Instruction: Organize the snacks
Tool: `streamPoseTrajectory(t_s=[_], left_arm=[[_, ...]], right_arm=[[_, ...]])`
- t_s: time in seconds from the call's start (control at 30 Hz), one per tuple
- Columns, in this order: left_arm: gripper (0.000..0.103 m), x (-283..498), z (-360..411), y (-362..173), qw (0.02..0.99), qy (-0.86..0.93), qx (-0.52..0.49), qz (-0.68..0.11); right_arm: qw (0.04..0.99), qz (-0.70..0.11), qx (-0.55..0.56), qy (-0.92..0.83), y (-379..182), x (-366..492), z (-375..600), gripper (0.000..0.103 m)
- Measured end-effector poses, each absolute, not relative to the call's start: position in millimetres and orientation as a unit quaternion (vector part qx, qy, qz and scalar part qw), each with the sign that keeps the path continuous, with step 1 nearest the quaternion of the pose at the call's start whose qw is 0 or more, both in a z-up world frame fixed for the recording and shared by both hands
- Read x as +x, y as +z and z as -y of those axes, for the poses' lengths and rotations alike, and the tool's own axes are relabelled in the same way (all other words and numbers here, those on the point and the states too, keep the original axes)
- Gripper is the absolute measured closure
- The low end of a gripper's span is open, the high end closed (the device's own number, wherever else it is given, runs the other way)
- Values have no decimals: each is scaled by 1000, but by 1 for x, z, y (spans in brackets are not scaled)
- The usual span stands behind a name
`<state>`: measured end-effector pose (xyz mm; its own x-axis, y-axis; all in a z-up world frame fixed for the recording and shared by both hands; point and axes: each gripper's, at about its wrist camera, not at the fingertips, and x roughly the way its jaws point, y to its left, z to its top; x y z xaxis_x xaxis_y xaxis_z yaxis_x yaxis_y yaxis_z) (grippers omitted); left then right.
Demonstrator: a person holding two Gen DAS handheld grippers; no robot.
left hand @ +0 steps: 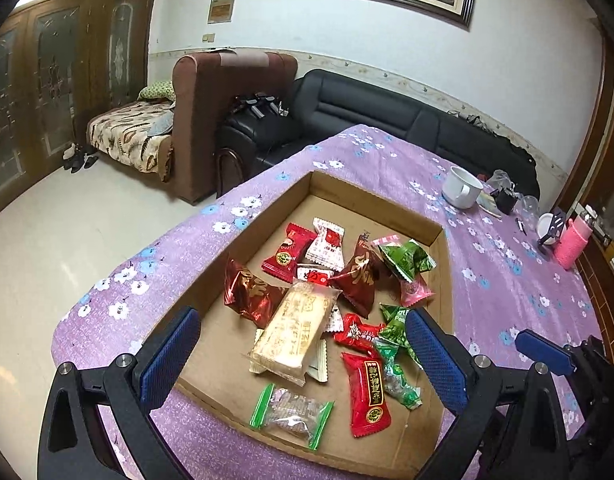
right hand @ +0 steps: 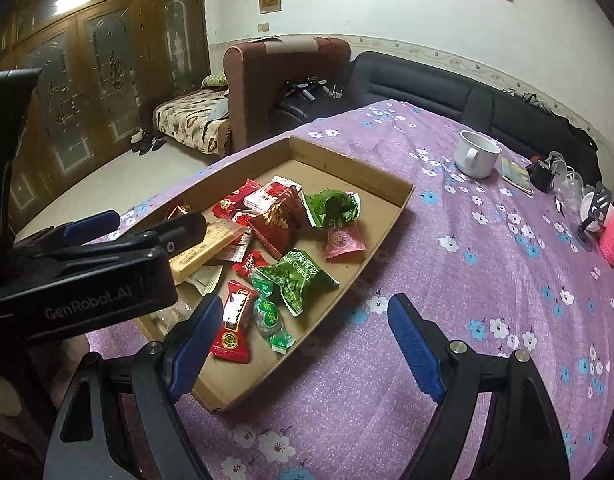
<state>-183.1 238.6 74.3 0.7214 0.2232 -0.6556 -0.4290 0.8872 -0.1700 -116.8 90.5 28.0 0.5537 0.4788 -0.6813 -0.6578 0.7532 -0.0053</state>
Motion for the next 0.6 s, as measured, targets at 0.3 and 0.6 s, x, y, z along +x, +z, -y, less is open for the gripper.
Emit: streamPoseTrajectory(t_s=[0.3, 0.6], left_arm=[[0, -181, -227, 74, 912, 172, -149, -341], [0, -176, -216, 73, 911, 160, -139, -353]], right_arm=[[875, -343, -120, 320, 27, -117, -78, 19], [882, -353, -102, 296, 21, -111, -65, 19]])
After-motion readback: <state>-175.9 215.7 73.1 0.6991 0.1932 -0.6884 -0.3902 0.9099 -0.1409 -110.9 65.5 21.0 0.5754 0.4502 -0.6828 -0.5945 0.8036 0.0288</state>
